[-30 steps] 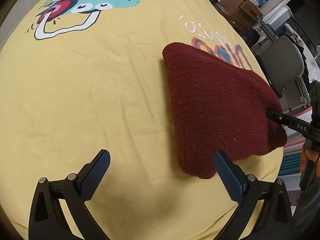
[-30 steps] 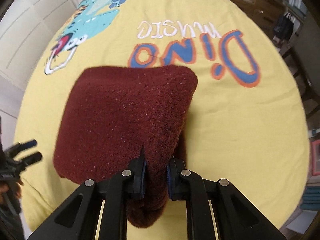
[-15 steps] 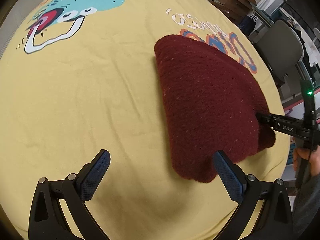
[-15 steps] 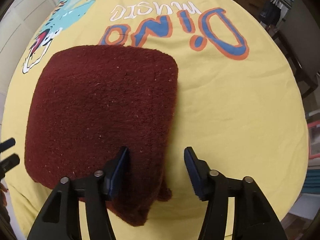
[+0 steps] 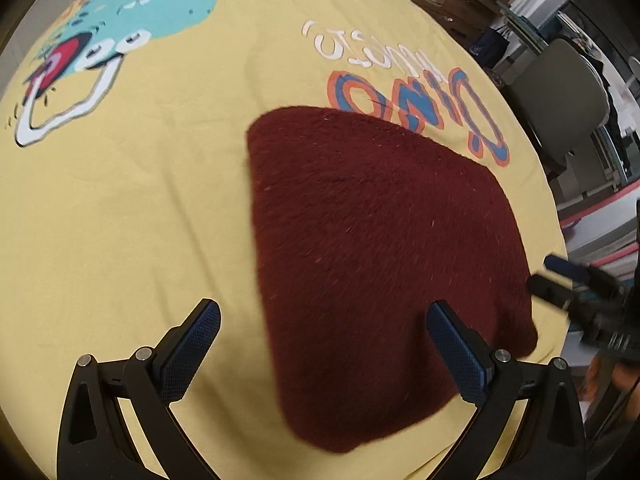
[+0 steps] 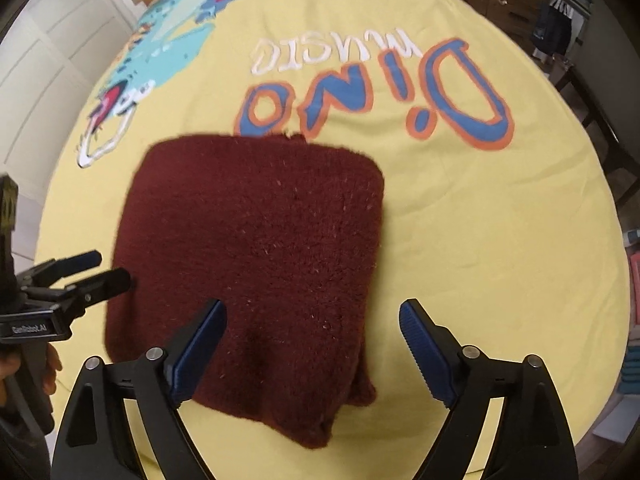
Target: Fold small clothes
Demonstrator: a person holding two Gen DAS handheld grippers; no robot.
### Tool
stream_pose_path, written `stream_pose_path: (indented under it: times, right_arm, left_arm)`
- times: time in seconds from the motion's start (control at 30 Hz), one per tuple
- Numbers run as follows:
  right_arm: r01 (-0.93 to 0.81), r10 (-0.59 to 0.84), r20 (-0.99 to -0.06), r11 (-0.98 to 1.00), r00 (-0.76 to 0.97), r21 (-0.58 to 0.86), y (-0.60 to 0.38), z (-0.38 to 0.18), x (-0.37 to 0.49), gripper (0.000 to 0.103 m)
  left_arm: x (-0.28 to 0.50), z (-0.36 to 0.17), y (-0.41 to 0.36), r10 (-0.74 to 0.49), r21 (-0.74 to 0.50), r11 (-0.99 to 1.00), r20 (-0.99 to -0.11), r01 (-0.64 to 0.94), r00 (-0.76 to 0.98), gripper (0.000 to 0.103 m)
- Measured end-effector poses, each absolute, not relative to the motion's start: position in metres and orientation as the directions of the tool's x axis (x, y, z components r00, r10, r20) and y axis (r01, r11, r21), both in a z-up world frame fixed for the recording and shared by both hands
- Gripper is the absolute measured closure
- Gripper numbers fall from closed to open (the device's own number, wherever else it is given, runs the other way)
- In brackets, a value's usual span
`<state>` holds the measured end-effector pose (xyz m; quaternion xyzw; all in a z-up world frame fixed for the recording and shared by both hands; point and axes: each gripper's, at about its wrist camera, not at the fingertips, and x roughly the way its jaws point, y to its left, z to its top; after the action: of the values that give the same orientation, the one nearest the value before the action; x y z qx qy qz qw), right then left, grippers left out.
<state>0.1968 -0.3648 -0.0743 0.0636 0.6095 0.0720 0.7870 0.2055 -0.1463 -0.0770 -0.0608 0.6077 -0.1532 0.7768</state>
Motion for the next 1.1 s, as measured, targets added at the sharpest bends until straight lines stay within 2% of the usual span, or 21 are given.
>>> stream_pose_path:
  times: [0.13, 0.2, 0.23, 0.53, 0.67, 0.7, 0.77, 0.87, 0.9, 0.93, 1.0, 1.1]
  right_arm:
    - [-0.043, 0.204, -0.957, 0.979, 0.204, 0.199, -0.363, -0.103, 0.2, 0.012]
    - [-0.046, 0.204, -0.959, 0.979, 0.195, 0.199, -0.362, -0.116, 0.2, 0.002]
    - [-0.045, 0.211, -0.957, 0.977, 0.197, 0.207, -0.363, -0.123, 0.199, 0.001]
    - [-0.003, 0.302, -0.931, 0.951, 0.206, 0.309, -0.371, -0.15, 0.198, 0.001]
    - [0.006, 0.368, -0.912, 0.927, 0.182, 0.375, -0.371, -0.153, 0.202, 0.016]
    - [0.007, 0.378, -0.909, 0.923, 0.178, 0.385, -0.371, -0.153, 0.202, 0.023]
    - [0.003, 0.393, -0.904, 0.917, 0.171, 0.399, -0.368, -0.151, 0.203, 0.028]
    - [0.0, 0.398, -0.904, 0.915, 0.159, 0.403, -0.362, -0.148, 0.205, 0.04]
    - [0.003, 0.403, -0.901, 0.913, 0.159, 0.408, -0.361, -0.146, 0.206, 0.047]
    - [0.004, 0.406, -0.9, 0.911, 0.161, 0.411, -0.359, -0.144, 0.205, 0.05]
    - [-0.005, 0.389, -0.905, 0.919, 0.171, 0.394, -0.354, -0.139, 0.204, 0.057]
    - [-0.034, 0.35, -0.918, 0.936, 0.186, 0.35, -0.343, -0.128, 0.202, 0.064]
  left_arm:
    - [0.215, -0.096, -0.161, -0.285, -0.254, 0.951, -0.941, 0.176, 0.184, 0.001]
    - [0.214, -0.108, -0.163, -0.28, -0.249, 0.952, -0.943, 0.176, 0.179, 0.001]
    - [0.213, -0.113, -0.164, -0.271, -0.24, 0.954, -0.946, 0.179, 0.176, 0.001]
    - [0.205, -0.137, -0.165, -0.262, -0.226, 0.955, -0.945, 0.19, 0.196, 0.0]
    - [0.205, -0.136, -0.172, -0.245, -0.196, 0.956, -0.943, 0.219, 0.224, 0.001]
    - [0.205, -0.137, -0.172, -0.246, -0.197, 0.955, -0.943, 0.22, 0.225, 0.002]
    - [0.208, -0.138, -0.172, -0.268, -0.222, 0.95, -0.94, 0.217, 0.211, 0.006]
    - [0.213, -0.138, -0.176, -0.277, -0.233, 0.947, -0.94, 0.223, 0.198, 0.012]
    - [0.214, -0.137, -0.177, -0.277, -0.231, 0.946, -0.941, 0.229, 0.195, 0.016]
    - [0.214, -0.136, -0.177, -0.28, -0.233, 0.944, -0.94, 0.234, 0.192, 0.017]
    - [0.215, -0.134, -0.179, -0.289, -0.239, 0.941, -0.937, 0.241, 0.197, 0.03]
    - [0.212, -0.127, -0.184, -0.283, -0.216, 0.936, -0.931, 0.277, 0.231, 0.043]
